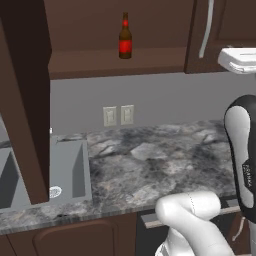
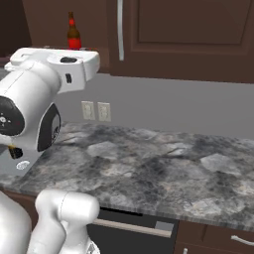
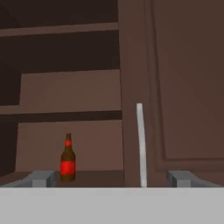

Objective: Open the cabinet directly in front. Then move the beer and the cup to the dining counter with the candle on it.

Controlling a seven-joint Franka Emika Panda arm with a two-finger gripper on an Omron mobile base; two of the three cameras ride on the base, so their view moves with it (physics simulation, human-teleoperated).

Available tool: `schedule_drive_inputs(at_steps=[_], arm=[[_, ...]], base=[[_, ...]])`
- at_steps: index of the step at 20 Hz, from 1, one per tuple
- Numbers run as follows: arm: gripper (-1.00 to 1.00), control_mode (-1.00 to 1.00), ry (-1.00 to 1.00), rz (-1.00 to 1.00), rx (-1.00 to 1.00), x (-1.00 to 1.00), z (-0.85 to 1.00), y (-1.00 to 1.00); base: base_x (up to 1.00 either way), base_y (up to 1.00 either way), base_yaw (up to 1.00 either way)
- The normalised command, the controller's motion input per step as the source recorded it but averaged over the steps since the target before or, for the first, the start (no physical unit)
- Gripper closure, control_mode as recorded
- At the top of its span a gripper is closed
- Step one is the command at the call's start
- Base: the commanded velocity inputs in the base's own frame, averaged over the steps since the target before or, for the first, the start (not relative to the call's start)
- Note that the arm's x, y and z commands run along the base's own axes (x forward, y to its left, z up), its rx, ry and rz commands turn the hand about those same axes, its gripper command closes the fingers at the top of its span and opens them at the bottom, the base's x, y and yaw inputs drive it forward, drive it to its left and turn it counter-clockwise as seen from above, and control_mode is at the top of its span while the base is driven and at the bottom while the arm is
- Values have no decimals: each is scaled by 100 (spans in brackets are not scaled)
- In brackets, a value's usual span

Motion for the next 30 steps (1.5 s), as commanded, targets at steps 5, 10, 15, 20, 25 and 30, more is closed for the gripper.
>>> schedule_drive_inputs(at_steps=[5,10,15,20,25,30], arm=[[-100,-100,1,10,0,46,-26,-37],[-100,-100,-2,6,0,53,-27,-28],[-100,-100,-5,1,4,51,-2,-13],[-100,-100,-1,0,3,51,0,-7],[-100,-100,0,0,0,46,0,-13],[-100,-100,0,1,1,45,0,-11]], base=[[0,0,0],[0,0,0],[0,0,0],[0,0,0],[0,0,0],[0,0,0]])
